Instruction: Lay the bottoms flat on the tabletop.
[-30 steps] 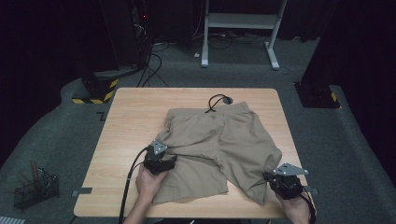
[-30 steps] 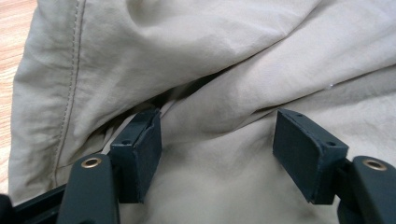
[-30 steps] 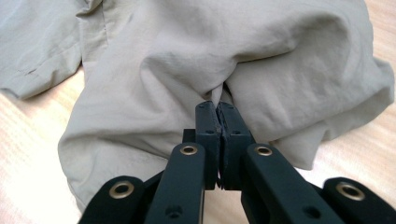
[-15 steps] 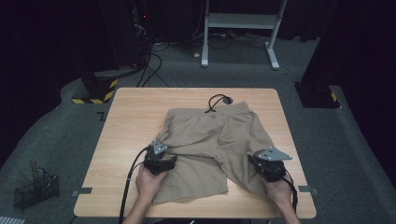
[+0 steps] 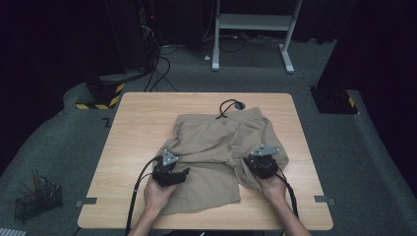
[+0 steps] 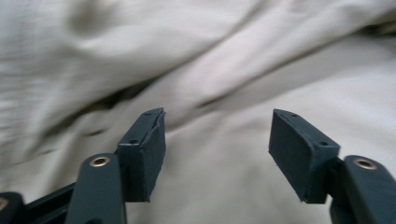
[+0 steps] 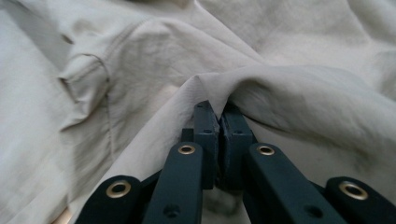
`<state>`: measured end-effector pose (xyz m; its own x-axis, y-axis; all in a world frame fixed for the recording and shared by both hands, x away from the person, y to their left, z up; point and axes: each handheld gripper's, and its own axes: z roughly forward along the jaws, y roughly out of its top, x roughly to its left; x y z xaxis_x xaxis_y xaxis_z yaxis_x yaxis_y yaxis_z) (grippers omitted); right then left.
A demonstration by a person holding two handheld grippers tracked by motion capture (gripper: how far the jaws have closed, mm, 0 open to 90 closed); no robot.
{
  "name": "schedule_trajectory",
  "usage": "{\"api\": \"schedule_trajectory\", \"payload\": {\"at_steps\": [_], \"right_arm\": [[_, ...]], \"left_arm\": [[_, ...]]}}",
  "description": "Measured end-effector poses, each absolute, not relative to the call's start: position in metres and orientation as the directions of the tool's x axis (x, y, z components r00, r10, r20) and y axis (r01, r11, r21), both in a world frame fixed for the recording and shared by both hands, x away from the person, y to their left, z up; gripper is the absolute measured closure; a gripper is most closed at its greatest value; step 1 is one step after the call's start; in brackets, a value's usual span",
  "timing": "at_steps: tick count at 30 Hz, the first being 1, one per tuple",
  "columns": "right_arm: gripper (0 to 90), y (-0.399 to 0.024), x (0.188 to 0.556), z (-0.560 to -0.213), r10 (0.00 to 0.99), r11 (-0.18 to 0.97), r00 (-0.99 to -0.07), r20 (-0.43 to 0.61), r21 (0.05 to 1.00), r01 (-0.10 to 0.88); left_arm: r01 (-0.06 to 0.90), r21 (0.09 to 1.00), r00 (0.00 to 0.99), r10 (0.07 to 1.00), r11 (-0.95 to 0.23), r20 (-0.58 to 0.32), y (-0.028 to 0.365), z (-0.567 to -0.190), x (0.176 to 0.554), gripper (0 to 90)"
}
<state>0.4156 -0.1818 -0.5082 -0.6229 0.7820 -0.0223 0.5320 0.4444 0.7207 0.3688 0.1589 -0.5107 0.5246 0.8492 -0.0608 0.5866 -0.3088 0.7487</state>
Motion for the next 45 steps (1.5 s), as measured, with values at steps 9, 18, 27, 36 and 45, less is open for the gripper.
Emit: {"api": "schedule_trajectory", "payload": {"at_steps": [9,18,27,36,45], "right_arm": [[83.7,-0.176,0.416,-0.510,0.784,0.433,-0.620,-0.017,0.731,0.528],[66.7,-0.193,0.400,-0.491,0.773,0.418,-0.635,-0.007,0.757,0.502],[64.3,-0.222,0.382,-0.482,0.774,0.409,-0.633,0.001,0.762,0.502],[55.2,-0.240,0.382,-0.486,0.815,0.373,-0.579,0.007,0.758,0.535],[89.9,-0.220,0.412,-0.497,0.782,0.488,-0.621,-0.054,0.673,0.556]], "left_arm": [[0.571,0.709,0.578,0.816,-0.413,0.009,0.135,-0.518,0.361,46.6],[0.611,0.661,0.591,0.807,-0.436,-0.014,0.168,-0.511,0.361,89.4],[0.656,0.660,0.522,0.851,-0.365,-0.048,0.216,-0.505,0.353,89.3],[0.625,0.736,0.455,0.887,-0.260,-0.073,0.200,-0.508,0.367,49.2],[0.603,0.759,0.392,0.920,-0.244,-0.015,0.196,-0.526,0.384,42.3]]}}
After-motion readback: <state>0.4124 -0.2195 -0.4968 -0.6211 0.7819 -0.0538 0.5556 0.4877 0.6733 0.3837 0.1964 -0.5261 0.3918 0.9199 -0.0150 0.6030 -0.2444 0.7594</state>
